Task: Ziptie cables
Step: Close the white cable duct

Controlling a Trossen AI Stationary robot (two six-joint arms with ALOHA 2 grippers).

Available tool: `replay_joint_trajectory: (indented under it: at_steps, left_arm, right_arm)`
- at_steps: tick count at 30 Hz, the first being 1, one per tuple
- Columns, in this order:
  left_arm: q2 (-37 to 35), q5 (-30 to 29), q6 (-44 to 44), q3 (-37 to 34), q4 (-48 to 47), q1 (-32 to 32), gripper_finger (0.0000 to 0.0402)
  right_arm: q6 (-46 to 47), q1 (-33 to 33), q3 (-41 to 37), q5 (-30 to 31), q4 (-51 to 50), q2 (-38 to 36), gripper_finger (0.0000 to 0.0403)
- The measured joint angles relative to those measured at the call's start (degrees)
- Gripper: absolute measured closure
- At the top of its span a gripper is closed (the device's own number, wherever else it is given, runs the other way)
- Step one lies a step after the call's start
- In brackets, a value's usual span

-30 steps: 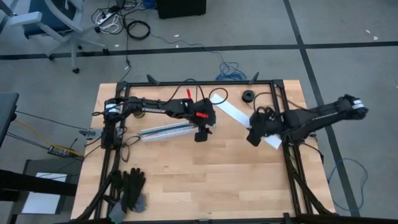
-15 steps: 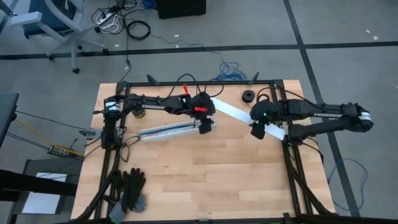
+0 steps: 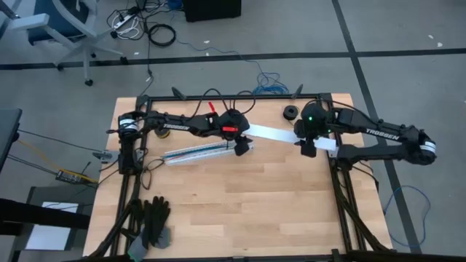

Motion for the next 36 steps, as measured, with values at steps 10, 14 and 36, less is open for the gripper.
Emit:
replay_joint_trajectory:
  at_steps: [10,14,36]
  left_arm:
    - [-0.09,-2.53,-4.45,-4.10,4.80,-0.08,0.0234]
    - [-0.09,-2.99,-4.75,-5.67,10.33,-0.36,0.0234]
    - [-0.70,1.50,-1.61,-3.02,-3.54,-0.03,0.0234]
  right_arm:
    - [-2.91,-4.39,4.33,-6.96,-4.61,-0.28,0.0188]
    - [-4.63,-4.89,10.03,-6.10,-9.66,-0.28,0.0188]
    - [-5.49,-7.60,10.83,-8.99,-18.11,-1.53,0.0188]
